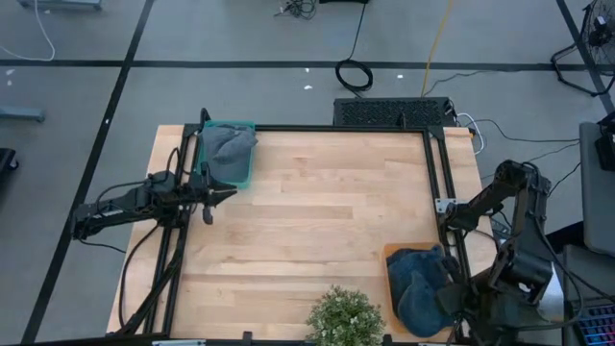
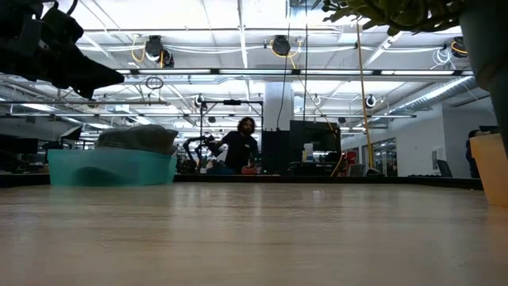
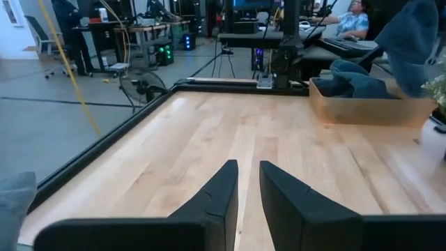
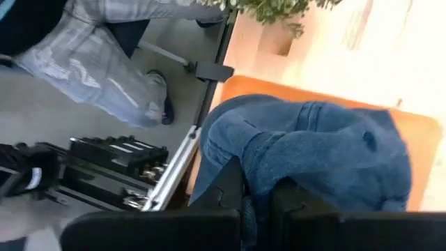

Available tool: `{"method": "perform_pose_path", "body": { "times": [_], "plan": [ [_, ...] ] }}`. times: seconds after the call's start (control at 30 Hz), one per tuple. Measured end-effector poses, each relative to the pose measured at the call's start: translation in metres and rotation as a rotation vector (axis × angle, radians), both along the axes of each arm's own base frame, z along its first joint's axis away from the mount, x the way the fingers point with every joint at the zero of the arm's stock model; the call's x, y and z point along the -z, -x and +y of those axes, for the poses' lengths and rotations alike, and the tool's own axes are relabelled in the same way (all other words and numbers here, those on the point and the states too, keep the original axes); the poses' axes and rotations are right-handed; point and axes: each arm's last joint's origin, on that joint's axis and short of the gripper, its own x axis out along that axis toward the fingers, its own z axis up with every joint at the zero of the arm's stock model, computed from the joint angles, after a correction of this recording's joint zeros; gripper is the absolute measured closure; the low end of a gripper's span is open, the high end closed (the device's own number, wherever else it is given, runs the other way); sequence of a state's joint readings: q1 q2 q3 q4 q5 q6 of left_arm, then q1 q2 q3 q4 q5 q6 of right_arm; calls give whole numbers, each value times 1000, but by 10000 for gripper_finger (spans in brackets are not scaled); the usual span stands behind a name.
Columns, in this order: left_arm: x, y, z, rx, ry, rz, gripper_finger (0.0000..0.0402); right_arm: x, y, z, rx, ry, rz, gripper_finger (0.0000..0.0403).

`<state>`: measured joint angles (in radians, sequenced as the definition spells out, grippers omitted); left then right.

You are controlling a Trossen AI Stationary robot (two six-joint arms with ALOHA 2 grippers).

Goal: Pick & Place hat
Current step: Put the blue cap into the orange bin

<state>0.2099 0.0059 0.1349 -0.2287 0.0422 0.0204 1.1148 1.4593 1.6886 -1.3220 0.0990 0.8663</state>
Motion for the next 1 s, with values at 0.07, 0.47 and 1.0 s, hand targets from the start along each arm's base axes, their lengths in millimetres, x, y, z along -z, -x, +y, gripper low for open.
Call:
{"method": "perform_pose_path", "body": {
  "times": [0.07,0.47,1.0],
  "plan": [
    [0,0,0,0,-4,1,334,0,-2,-2,-28,15,-13,398],
    [0,0,0,0,-2,0,334,-16,-1,-18,-111,94,2,398],
    [0,0,0,0,-2,-1,334,24,-13,30,-170,218,49,398]
  ]
}}
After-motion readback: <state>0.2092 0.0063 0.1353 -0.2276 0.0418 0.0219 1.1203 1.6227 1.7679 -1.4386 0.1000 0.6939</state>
